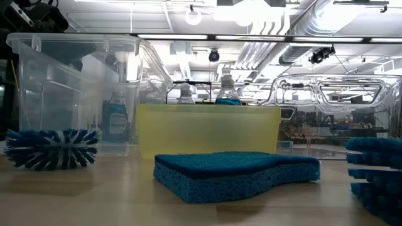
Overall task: Pick & Place Kitchen Sink Supplies
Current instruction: Put the dishwashing liquid bottle into the yellow bin
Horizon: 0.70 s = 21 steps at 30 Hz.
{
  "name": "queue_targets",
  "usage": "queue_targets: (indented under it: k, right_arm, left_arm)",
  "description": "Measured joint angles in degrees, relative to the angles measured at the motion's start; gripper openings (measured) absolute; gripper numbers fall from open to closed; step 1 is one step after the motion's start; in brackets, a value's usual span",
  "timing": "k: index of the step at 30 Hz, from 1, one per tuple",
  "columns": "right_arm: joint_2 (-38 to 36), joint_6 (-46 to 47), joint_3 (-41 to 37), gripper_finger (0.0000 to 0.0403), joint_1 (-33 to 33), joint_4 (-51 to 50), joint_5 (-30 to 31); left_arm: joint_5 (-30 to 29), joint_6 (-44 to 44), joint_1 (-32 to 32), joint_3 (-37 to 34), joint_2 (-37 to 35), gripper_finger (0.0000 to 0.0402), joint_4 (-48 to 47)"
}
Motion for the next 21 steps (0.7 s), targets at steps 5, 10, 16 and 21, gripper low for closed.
queue_targets:
  k: [5, 10, 16, 21]
  right_arm:
    - [0.00, -5.04, 6.11, 0.0154, -2.65, -3.14, 0.89]
    - [0.00, -9.17, 12.01, 0.0154, -6.21, -7.17, 2.42]
    - [0.00, -14.02, 16.94, 0.0154, -11.61, -10.35, 2.34]
    - [0.00, -18.45, 19.10, 0.0154, -16.84, -10.91, 1.94]
  left_arm:
    - [0.00, 0.00, 0.02, 0.00, 0.00, 0.0002, 0.00]
    - [0.00, 0.00, 0.01, 0.00, -0.01, 0.0002, 0.00]
    - [0.01, 0.00, 0.00, 0.00, 0.00, 0.0002, 0.00]
    - [0.00, 0.00, 0.01, 0.00, 0.00, 0.0002, -0.02]
